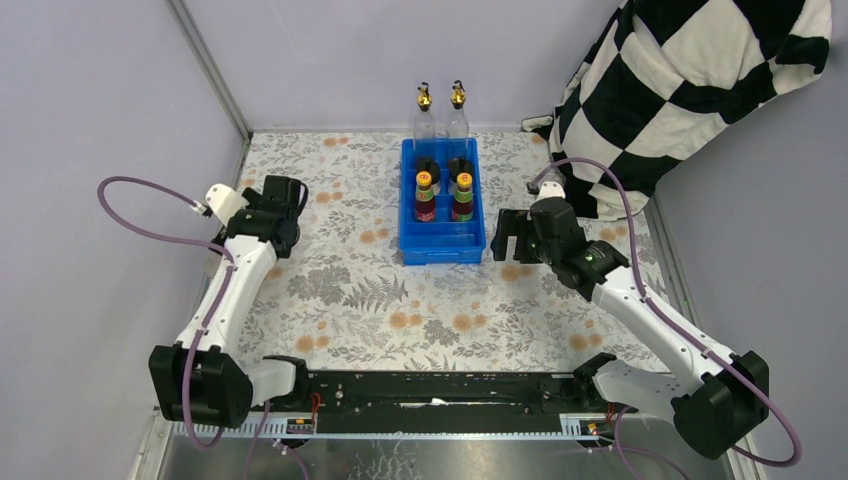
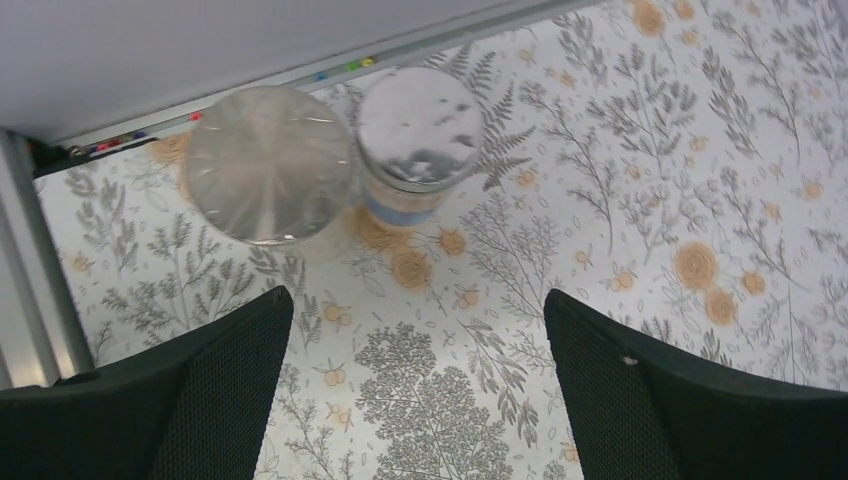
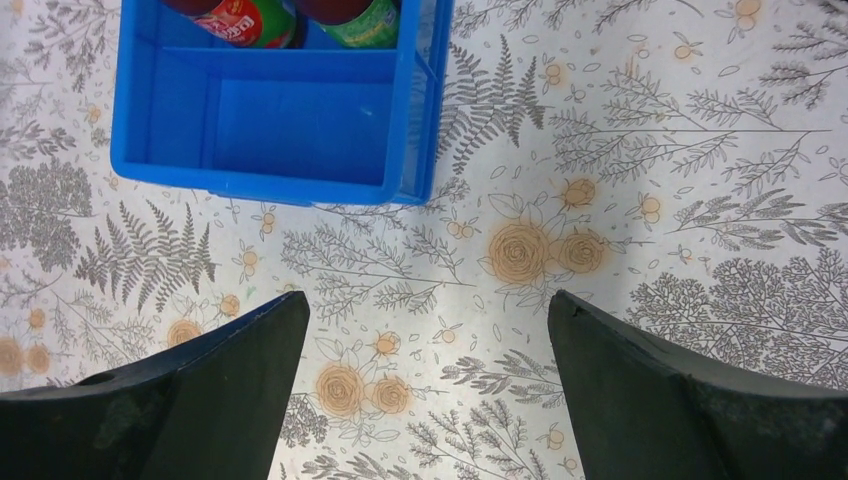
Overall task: Organize the condiment bottles
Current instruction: Pick up the bottle from the corner of the board.
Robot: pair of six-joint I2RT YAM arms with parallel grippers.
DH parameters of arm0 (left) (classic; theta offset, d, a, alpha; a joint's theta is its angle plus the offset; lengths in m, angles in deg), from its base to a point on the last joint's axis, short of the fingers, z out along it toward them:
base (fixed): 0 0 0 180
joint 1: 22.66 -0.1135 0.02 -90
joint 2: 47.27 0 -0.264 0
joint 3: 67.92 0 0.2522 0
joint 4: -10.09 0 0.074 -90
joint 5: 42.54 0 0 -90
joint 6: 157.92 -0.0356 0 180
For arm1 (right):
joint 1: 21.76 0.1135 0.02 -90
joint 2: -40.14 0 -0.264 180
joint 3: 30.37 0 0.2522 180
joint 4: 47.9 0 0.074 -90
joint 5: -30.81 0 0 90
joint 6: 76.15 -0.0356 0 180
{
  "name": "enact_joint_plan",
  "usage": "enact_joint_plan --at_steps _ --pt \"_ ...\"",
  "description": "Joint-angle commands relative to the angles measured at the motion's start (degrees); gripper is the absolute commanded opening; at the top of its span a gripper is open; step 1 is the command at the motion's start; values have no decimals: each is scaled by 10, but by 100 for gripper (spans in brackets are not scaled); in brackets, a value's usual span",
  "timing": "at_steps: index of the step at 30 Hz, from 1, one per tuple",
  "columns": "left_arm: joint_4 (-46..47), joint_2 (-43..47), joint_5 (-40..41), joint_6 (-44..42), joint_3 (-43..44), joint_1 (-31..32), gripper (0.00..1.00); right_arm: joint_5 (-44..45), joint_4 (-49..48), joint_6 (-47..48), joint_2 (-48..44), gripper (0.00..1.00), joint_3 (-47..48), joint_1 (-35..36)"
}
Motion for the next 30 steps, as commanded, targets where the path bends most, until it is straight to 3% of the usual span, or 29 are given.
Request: enact_joint_plan --at_steps 1,19,30 --pt "-85 33 67 103 -3 -14 99 -30 -13 12 4 96 -3 2" --pt "89 -38 -33 -74 -9 -164 99 -59 -19 8 28 95 -4 2" --pt "155 -90 -114 -140 30 -181 98 -66 -35 8 48 95 -16 2"
